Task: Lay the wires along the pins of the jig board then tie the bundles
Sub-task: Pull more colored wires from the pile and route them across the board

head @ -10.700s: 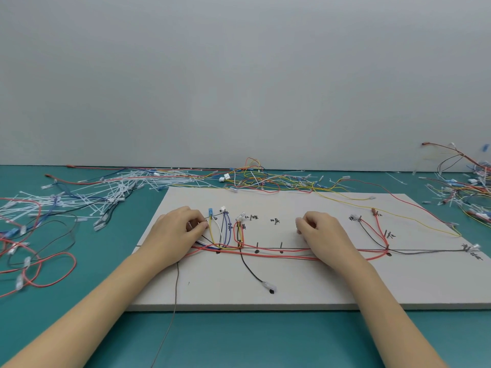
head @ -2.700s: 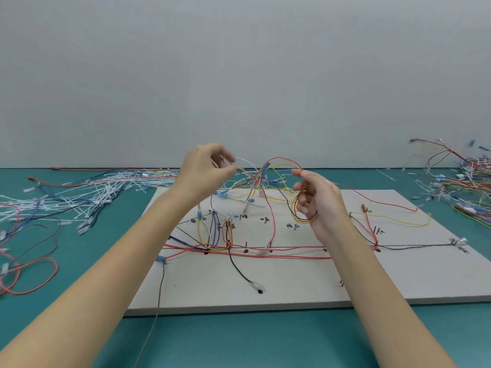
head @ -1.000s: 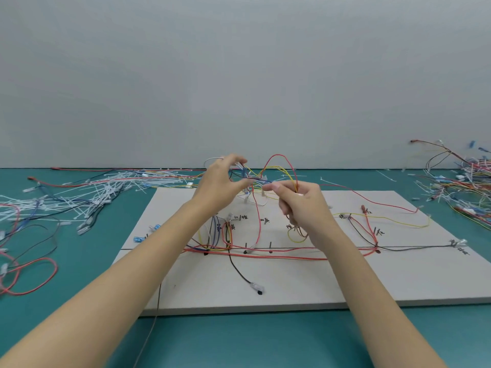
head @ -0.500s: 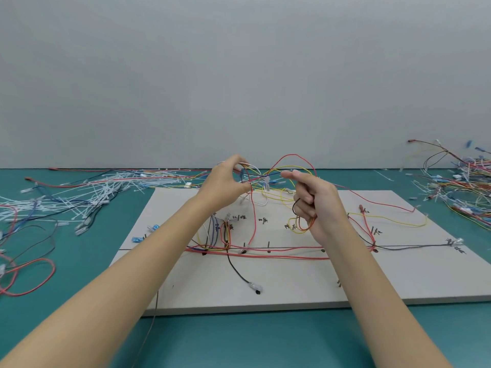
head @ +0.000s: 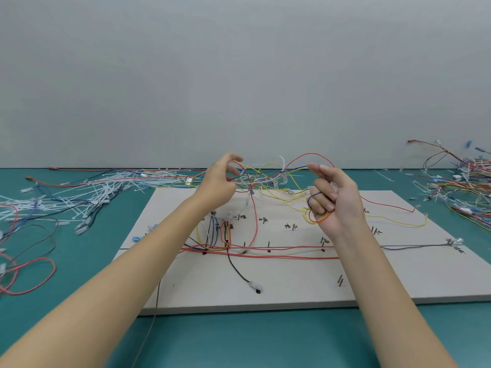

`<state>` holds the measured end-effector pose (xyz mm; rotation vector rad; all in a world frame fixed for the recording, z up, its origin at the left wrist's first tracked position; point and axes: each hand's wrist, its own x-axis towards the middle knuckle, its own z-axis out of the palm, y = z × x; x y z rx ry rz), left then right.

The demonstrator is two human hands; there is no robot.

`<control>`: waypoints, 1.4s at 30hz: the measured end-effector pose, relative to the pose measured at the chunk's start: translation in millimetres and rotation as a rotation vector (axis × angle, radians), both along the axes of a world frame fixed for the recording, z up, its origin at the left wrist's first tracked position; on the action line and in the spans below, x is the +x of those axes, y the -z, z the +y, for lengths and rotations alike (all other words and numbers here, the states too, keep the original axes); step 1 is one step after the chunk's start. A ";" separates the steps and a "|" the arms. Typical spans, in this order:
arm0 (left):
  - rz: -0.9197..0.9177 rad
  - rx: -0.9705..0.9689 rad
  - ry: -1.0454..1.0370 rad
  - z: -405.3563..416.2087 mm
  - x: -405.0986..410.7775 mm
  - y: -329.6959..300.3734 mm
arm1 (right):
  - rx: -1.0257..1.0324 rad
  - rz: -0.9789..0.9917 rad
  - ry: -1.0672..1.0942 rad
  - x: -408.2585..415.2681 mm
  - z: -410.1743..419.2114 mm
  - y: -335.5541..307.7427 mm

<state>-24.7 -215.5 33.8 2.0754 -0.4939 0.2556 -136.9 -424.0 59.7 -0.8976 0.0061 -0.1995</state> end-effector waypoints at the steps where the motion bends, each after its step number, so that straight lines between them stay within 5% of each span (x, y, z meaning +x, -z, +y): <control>1: 0.003 -0.004 -0.006 1.2 0.6 0.4 | 0.036 -0.008 -0.008 0.1 -1.7 0.1; 7: 0.030 -0.023 -0.078 9.0 8.0 9.8 | 0.184 -0.036 -0.075 -1.2 -10.2 0.5; 15: -0.051 0.198 -0.186 9.4 16.9 15.3 | 0.276 -0.076 -0.198 -2.1 -11.9 1.4; 23: 0.077 0.082 -0.060 -9.1 11.6 -3.9 | 0.164 -0.037 -0.204 -3.6 -4.4 -1.6; 34: 0.458 0.354 0.117 7.2 -12.6 -33.4 | -0.332 0.204 -0.077 2.2 6.0 7.5; 38: 0.244 0.511 -0.004 4.3 -23.7 -40.9 | -0.568 0.236 -0.051 2.5 13.2 10.0; 42: -0.085 0.362 0.007 -10.3 -38.1 -34.8 | -0.699 0.215 -0.081 2.4 18.8 12.2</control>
